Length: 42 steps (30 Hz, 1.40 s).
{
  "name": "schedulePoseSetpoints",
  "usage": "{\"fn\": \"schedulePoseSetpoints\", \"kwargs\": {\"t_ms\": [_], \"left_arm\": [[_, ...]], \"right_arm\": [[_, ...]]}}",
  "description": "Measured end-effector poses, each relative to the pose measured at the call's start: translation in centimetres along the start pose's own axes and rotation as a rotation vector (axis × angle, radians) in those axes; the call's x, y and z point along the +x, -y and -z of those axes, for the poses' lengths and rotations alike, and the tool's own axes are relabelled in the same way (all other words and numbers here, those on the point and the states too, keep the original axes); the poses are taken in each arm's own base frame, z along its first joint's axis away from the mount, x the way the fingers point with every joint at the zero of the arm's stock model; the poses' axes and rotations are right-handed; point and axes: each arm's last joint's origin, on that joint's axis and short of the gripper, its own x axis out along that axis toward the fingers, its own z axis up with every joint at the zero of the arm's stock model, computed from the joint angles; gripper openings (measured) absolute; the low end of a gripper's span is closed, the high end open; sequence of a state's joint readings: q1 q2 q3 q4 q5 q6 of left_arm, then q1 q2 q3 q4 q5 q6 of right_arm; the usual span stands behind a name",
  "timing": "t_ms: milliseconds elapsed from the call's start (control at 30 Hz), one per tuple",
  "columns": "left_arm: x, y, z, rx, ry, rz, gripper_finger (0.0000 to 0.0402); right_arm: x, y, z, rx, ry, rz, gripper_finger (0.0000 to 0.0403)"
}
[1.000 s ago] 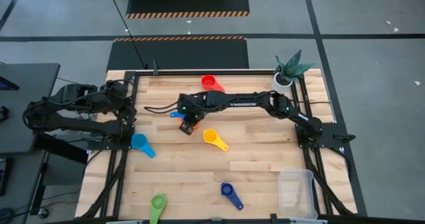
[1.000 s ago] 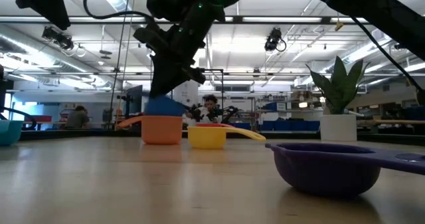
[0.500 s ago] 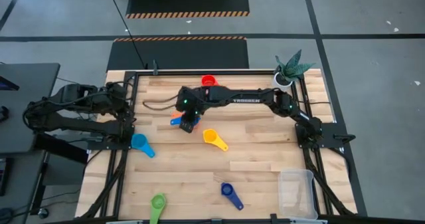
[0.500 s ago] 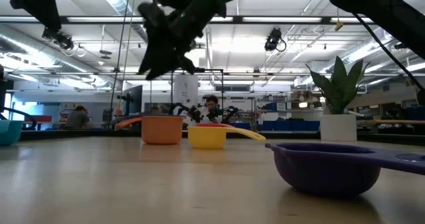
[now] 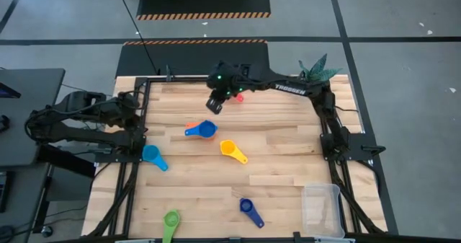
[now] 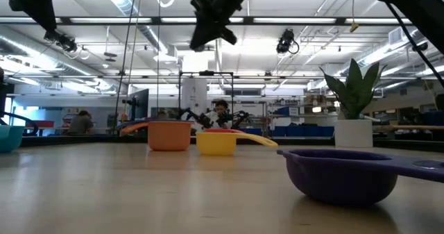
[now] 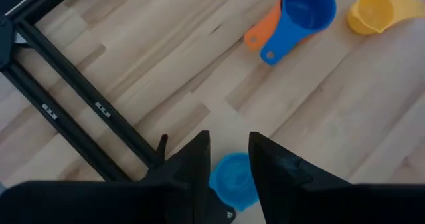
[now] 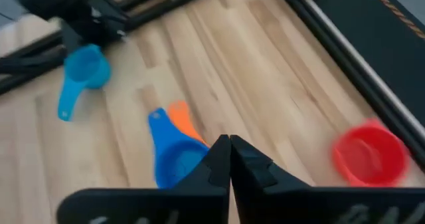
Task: Nest measuring cups in basket
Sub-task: Stack the red measuring cup on top of the blue measuring cup
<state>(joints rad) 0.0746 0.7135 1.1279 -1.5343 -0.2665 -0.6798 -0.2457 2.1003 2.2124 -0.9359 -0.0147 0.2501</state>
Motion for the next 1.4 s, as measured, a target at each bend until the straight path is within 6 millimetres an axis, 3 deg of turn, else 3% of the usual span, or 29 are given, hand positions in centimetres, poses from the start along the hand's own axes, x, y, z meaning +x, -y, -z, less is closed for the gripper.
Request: {"fn": "schedulePoseSetpoints", "kwargs": {"t_ms": [133, 367, 567, 867, 1100, 1233, 1400], "left_arm": [[0.1, 0.3, -0.4, -0.012, 0.022, 0.016, 0.0112], [0.4, 1.0, -1.0, -0.029, 0.040, 0.029, 0.0112], [0.8, 1.9, -2.0, -0.032, 0.094, 0.047, 0.0112], [3.8, 4.3, -6.5, 0.131, 0.198, -0.004, 0.0112], [8.5, 3.1, -11.5, 0.129, 0.169, -0.043, 0.0112], [11.3, 1.5, -14.2, 0.167, 0.177, -0.020, 0.0112], [15.2, 0.1, -16.7, 0.346, 0.192, -0.035, 0.0112]], "right_arm": [[-0.9, 0.9, 0.2, 0.015, -0.037, 0.024, 0.0008], [-0.6, 3.4, 0.6, 0.011, -0.125, 0.071, 0.0012], [-0.7, 5.2, 0.2, -0.016, -0.120, 0.094, 0.0036], [-1.5, 6.2, -0.4, -0.211, -0.079, 0.093, 0.0096], [-5.1, 6.0, -1.3, -0.302, 0.017, 0.129, 0.0110], [-9.2, 5.7, -1.7, -0.354, 0.100, 0.181, 0.0108], [-14.0, 5.5, -1.6, -0.359, 0.195, 0.198, 0.0108]]}}
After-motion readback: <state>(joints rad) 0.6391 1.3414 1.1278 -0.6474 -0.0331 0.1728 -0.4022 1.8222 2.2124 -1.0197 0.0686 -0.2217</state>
